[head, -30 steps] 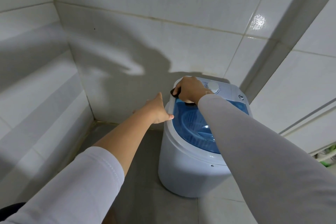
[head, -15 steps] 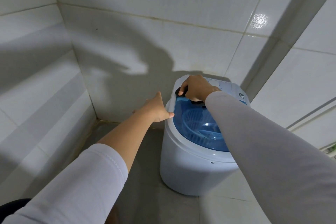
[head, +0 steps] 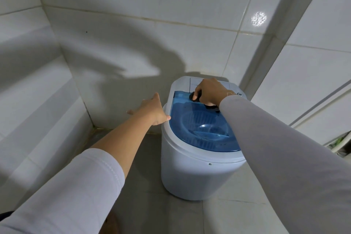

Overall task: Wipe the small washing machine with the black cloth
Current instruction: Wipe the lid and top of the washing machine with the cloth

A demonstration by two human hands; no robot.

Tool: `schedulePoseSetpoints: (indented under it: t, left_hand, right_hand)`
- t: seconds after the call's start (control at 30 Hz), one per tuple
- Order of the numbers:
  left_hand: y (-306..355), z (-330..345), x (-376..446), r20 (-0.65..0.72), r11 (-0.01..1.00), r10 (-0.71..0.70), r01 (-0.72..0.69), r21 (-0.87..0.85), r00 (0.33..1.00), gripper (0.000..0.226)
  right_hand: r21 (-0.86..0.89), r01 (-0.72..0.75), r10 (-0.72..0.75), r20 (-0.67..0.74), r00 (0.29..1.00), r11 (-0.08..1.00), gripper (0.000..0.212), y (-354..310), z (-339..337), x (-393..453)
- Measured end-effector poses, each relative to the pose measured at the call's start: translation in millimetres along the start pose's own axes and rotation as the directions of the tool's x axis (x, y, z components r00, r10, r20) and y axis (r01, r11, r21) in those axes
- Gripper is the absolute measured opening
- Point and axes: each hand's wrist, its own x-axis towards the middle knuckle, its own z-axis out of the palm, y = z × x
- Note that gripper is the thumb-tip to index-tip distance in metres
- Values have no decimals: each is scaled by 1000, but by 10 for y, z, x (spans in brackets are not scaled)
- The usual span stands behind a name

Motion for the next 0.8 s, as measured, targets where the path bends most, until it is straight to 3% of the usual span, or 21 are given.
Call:
schedulePoseSetpoints:
  t: [0.33, 0.5, 0.8]
  left_hand:
    - [233, -94, -272, -25, 983, -20, 24, 182, 999, 88]
    - [244, -88, -260, -25, 975, -29, 33, 218, 999, 89]
    - [193, -53, -134, -28, 976, -50, 54, 213, 998, 93]
  right_hand:
    - [-43, -49, 48, -24, 999, 998, 28, 282, -90, -180]
    - [2, -116, 116, -56, 992, 993, 19, 553, -71, -228]
    - [69, -213, 217, -60, 974, 975, 28, 1013, -130, -515]
